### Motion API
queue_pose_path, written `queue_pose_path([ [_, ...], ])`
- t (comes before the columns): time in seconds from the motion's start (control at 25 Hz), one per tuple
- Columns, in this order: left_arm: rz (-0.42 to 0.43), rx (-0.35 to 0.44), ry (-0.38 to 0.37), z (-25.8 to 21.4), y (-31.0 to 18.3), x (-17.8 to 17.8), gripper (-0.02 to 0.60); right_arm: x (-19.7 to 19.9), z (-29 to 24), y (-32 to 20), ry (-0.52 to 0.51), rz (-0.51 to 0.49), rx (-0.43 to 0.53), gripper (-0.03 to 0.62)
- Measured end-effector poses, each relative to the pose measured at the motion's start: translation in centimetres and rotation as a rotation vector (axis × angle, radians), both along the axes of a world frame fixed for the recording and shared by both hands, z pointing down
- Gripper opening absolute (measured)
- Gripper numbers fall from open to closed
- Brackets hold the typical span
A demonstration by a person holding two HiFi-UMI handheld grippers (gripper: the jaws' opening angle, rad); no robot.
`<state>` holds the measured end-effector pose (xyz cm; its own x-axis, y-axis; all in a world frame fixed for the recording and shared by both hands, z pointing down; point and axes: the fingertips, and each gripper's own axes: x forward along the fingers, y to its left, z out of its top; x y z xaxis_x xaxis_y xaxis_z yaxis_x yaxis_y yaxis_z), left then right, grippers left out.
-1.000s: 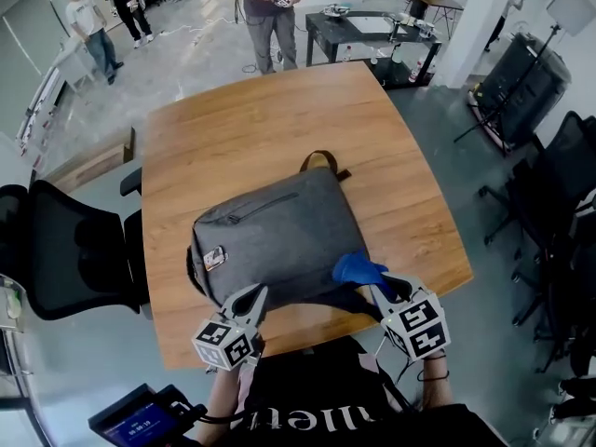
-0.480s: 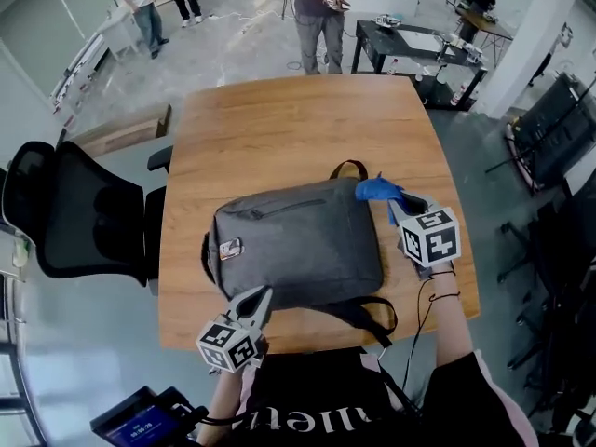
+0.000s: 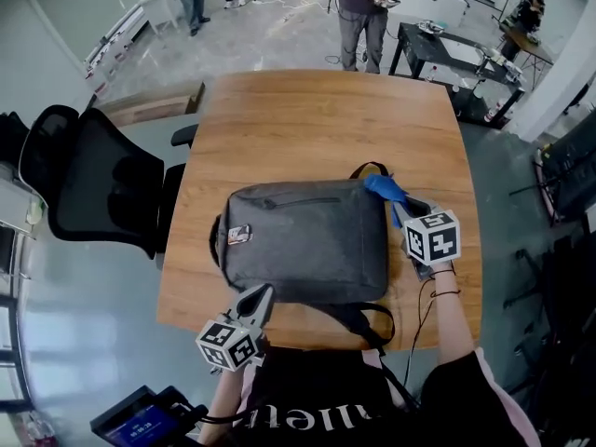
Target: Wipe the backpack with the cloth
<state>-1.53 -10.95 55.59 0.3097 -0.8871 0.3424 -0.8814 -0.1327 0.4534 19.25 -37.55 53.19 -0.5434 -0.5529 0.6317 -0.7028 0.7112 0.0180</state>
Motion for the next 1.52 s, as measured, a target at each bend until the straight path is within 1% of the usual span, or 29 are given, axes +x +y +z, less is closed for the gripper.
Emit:
queue_pose_path([
  [0.16, -0.013, -0.007, -0.005, 0.3, 0.0, 0.3, 0.002, 1.1, 1.3, 4.0, -0.013, -0.04, -0.022, 0.063],
  [0.36, 0.007, -0.016, -0.011, 0.1, -0.5, 1.2, 0.002, 2.4, 1.9, 9.5, -0.011, -0.085, -0.046, 0.063],
  [0.52, 0.034, -0.024, -0.016, -0.3, -0.8, 1.9, 0.001, 3.3, 2.0, 14.3, -0.014, -0.097, -0.065, 0.063],
  [0.68, 0.062, -0.03, -0.009, -0.1, -0.7, 3.0, 0.0, 4.5, 3.0, 19.2, -0.006, -0.098, -0.109, 0.063],
  [0.88, 0.077, -0.047, -0.013, 0.2, 0.0, 3.6, 0.0, 4.7, 3.7, 23.2, -0.014, -0.088, -0.141, 0.063],
  [1.04, 0.082, -0.057, -0.018, 0.1, 1.2, 4.0, 0.002, 4.9, 4.1, 25.1, -0.048, -0.068, -0.167, 0.063],
  [1.24, 0.082, -0.082, -0.037, 0.6, 2.8, 3.2, 0.002, 5.1, 4.3, 25.1, -0.06, -0.034, -0.16, 0.063],
  [1.4, 0.098, -0.063, -0.034, 0.0, 2.9, 2.2, 0.002, 5.3, 3.5, 25.3, -0.086, 0.047, -0.151, 0.063],
  [1.52, 0.148, -0.037, -0.029, -0.9, 3.2, 1.9, 0.0, 5.3, 2.7, 26.5, -0.135, 0.137, -0.16, 0.063],
])
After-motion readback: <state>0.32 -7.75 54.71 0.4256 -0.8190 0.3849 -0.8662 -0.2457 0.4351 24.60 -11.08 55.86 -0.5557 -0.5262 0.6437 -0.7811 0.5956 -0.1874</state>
